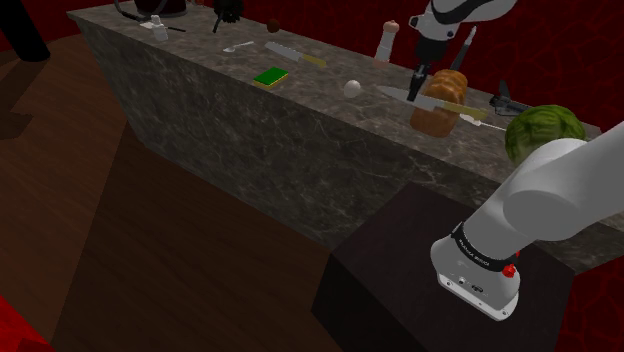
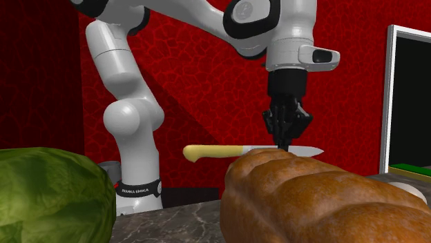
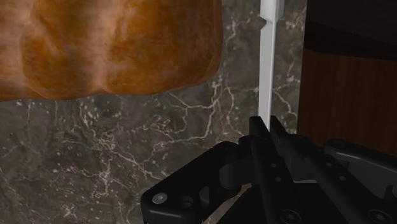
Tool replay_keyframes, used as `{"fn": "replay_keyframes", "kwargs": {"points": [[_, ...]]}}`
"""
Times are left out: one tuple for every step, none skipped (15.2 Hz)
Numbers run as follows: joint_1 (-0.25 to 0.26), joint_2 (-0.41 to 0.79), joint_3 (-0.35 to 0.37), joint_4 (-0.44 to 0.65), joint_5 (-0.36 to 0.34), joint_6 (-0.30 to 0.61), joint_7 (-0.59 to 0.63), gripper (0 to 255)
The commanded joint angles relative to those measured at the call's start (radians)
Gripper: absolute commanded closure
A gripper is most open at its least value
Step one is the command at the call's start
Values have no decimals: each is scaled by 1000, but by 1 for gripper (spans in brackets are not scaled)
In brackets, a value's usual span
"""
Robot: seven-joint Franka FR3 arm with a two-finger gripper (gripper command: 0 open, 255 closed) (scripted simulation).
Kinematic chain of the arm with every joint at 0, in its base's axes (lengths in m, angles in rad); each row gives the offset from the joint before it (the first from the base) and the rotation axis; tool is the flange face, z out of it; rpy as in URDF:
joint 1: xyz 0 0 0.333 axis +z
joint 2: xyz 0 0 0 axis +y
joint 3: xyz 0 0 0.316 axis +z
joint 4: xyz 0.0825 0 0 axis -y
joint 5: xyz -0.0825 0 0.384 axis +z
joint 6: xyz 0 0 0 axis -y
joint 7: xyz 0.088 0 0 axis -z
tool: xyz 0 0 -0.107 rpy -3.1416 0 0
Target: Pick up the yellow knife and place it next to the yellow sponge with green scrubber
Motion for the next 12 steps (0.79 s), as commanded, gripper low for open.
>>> {"fn": "replay_keyframes", "kwargs": {"points": [[0, -11, 4, 19, 0, -30, 1, 255], [0, -15, 7, 29, 0, -44, 2, 255], [0, -20, 9, 39, 1, -59, 2, 255], [0, -24, 11, 49, 1, -73, 2, 255], [0, -26, 12, 53, 1, -78, 2, 255], [14, 4, 19, 75, 16, -74, 14, 255], [27, 33, 27, 99, 30, -70, 25, 255], [39, 62, 34, 124, 44, -67, 35, 255], [51, 92, 41, 150, 58, -65, 44, 255], [62, 122, 48, 177, 72, -64, 54, 255], [72, 153, 54, 205, 85, -63, 62, 255], [82, 183, 61, 235, 98, -64, 71, 255]]}}
